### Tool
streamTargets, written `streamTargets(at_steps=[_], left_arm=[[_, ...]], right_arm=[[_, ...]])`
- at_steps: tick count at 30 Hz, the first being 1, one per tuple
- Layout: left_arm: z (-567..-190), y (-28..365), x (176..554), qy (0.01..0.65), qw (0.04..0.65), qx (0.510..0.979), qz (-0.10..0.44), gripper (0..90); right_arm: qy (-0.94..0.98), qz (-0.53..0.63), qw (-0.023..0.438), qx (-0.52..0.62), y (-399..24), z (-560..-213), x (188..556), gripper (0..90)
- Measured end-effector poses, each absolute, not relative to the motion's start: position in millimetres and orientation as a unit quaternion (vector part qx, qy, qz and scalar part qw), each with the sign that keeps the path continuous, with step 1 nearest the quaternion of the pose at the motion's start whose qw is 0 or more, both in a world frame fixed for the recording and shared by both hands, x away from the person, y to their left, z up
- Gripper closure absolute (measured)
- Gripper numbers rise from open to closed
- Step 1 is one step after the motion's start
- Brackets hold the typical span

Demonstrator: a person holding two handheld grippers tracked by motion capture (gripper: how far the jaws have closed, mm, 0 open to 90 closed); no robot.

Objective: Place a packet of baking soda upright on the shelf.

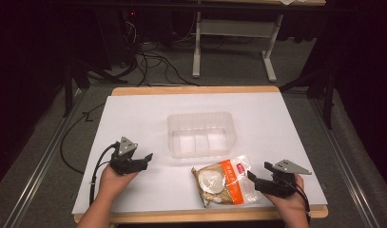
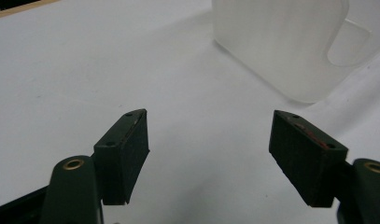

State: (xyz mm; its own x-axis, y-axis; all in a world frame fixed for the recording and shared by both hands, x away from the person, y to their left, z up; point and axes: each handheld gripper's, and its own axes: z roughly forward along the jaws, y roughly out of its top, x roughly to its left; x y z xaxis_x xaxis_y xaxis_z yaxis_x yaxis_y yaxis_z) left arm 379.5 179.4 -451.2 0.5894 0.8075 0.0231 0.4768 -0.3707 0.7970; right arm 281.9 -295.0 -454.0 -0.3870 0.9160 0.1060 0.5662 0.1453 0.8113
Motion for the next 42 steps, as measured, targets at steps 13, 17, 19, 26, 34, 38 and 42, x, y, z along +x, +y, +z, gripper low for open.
streamTargets(at_steps=[13, 17, 19, 26, 34, 38, 42], left_arm=[[-452, 178, 379, 0.398, 0.390, 0.802, 0.212, 28.9], [-452, 177, 379, 0.397, 0.389, 0.803, 0.213, 28.9], [-452, 177, 379, 0.396, 0.390, 0.804, 0.213, 28.9], [-452, 177, 379, 0.394, 0.386, 0.806, 0.213, 28.9], [-453, 176, 379, 0.392, 0.386, 0.807, 0.214, 28.9], [-453, 175, 379, 0.391, 0.385, 0.808, 0.214, 28.9], [-453, 175, 379, 0.390, 0.383, 0.810, 0.214, 28.9]], right_arm=[[0.748, 0.396, 0.152, 0.510, -287, -468, 290, 15.7], [0.753, 0.391, 0.144, 0.509, -282, -470, 291, 14.8], [0.755, 0.388, 0.139, 0.510, -280, -471, 292, 14.5], [0.751, 0.391, 0.113, 0.519, -278, -473, 294, 14.8], [0.748, 0.392, 0.102, 0.526, -279, -474, 295, 15.0], [0.748, 0.397, 0.085, 0.525, -279, -475, 296, 15.4], [0.749, 0.403, 0.075, 0.520, -278, -475, 296, 15.2]])
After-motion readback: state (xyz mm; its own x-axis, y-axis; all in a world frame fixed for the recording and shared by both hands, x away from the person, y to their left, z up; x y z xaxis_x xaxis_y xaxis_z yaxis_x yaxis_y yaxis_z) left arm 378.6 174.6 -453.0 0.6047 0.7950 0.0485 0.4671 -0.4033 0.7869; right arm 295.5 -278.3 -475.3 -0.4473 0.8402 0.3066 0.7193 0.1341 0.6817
